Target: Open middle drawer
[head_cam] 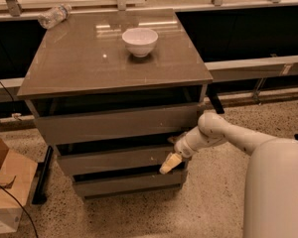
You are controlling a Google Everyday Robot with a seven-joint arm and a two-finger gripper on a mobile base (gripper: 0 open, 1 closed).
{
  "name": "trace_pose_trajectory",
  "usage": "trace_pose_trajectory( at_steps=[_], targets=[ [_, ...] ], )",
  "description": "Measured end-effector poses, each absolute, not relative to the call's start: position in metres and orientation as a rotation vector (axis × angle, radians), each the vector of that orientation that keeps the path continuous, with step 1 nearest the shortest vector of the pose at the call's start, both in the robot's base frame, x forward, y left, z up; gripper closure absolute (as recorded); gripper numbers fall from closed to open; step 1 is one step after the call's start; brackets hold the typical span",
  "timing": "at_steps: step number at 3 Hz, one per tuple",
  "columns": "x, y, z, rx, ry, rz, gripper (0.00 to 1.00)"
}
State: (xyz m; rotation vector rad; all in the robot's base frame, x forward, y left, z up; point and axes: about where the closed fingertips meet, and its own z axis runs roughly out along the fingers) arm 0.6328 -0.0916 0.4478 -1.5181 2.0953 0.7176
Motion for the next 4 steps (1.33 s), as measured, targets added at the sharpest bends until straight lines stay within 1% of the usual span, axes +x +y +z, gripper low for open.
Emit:
trace_pose_trajectory(
  at_steps=[2,3,4],
  targets=[
    [0.6209,-0.1007,0.4543,-1.546,2.116,0.684,0.66],
    [0.6237,-0.1002,0.4546,-1.546,2.116,0.684,0.89],
    [0.6237,-0.1002,0.4545,-1.546,2.116,0.684,0.86]
  ],
)
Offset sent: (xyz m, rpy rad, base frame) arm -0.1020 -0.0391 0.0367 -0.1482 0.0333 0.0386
